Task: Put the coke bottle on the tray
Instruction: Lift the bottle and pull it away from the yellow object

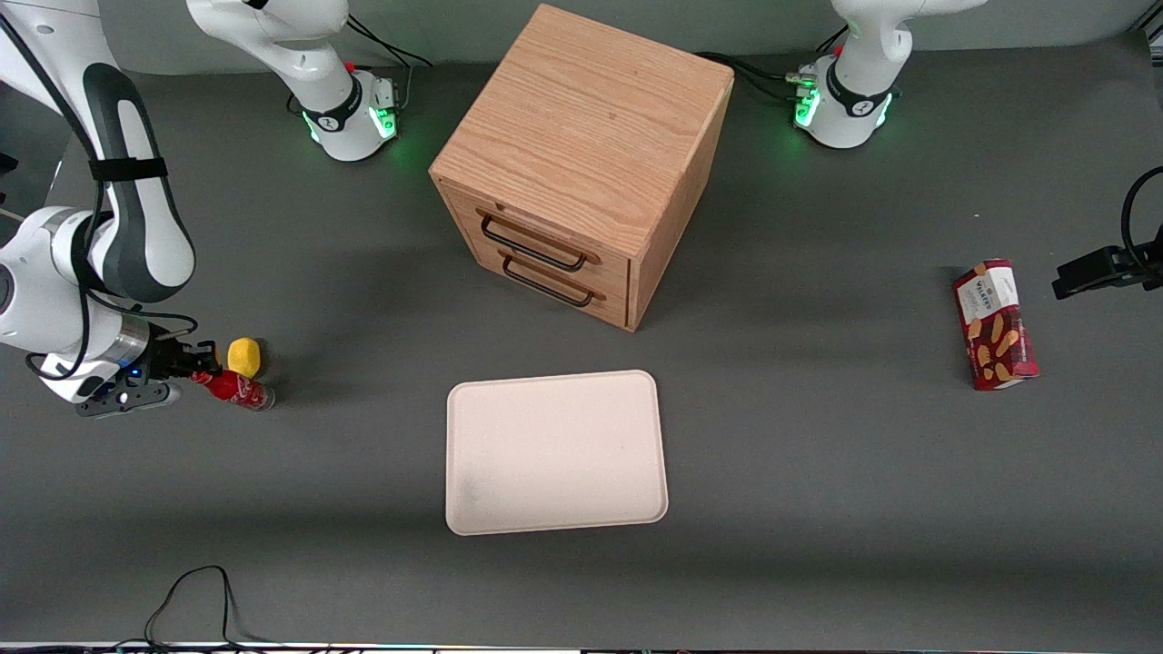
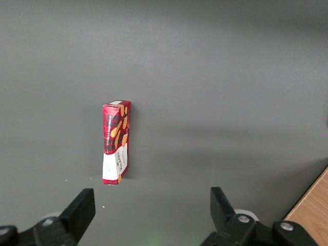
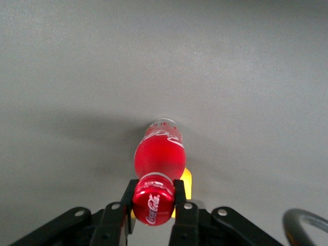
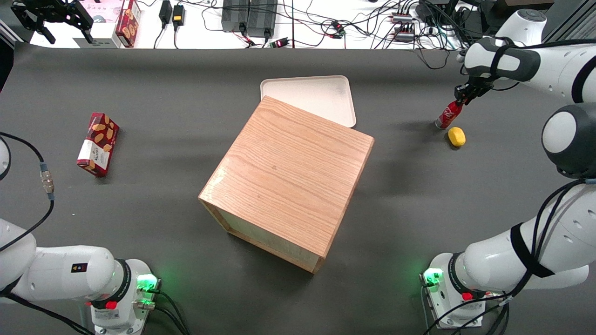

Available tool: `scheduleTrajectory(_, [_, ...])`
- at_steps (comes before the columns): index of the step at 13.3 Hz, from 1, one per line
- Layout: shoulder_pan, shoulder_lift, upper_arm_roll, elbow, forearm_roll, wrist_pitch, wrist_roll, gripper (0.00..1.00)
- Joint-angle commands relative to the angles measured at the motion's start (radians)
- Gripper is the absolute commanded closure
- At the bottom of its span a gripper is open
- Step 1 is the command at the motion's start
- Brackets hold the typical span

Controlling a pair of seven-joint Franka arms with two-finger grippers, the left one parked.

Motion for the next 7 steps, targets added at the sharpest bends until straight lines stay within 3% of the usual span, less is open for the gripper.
scheduleTrajectory(1, [-0.001, -0.008, -0.004, -0.010, 0.007, 0.013, -0.033, 1.00])
scheduleTrajectory(5, [0.002, -0.019, -0.002, 0.012, 0.007, -0.022, -0.019, 1.00])
scheduleTrajectory(7, [0.006, -0.024, -0.002, 0.086, 0.009, -0.142, -0.014, 1.00])
